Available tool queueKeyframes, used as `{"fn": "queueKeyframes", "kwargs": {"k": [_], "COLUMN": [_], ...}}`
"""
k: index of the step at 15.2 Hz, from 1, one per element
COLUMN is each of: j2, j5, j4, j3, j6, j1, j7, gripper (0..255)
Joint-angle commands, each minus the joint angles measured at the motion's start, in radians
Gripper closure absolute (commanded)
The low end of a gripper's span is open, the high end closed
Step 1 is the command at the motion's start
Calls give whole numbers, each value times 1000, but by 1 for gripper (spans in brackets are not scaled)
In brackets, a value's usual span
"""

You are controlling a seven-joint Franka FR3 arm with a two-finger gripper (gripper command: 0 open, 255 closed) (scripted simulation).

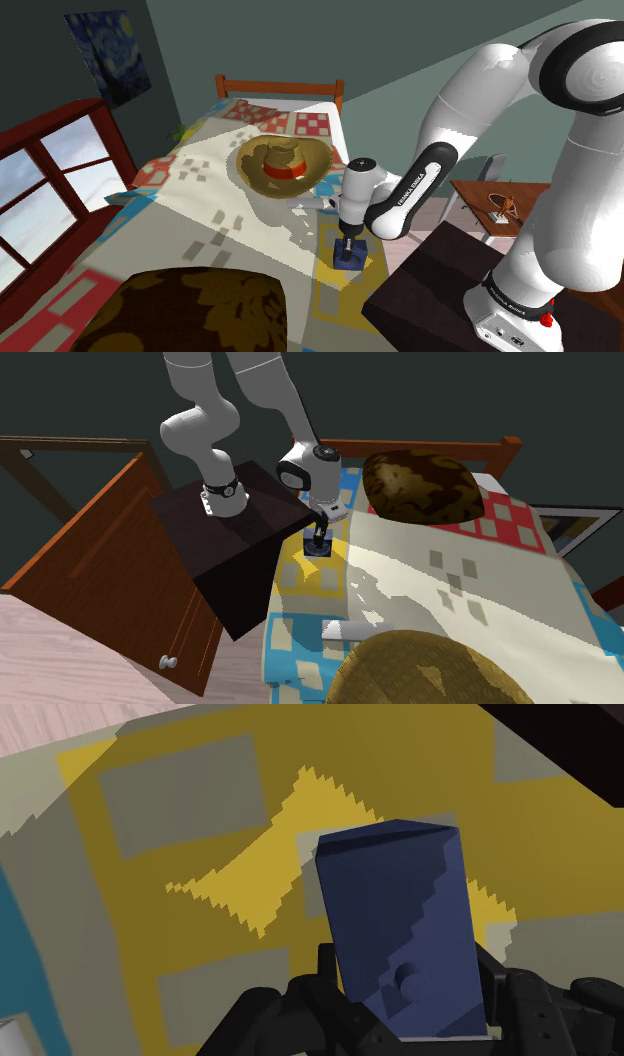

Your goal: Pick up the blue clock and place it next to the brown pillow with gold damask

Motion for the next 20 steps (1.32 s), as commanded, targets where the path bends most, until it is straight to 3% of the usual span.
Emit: {"fn": "queueKeyframes", "kwargs": {"k": [1, 20], "j2": [0, -295], "j5": [0, 134], "j4": [-1, 0], "j3": [-1, 37], "j6": [0, -290], "j1": [0, -14], "j7": [0, -96], "gripper": [255, 255]}}
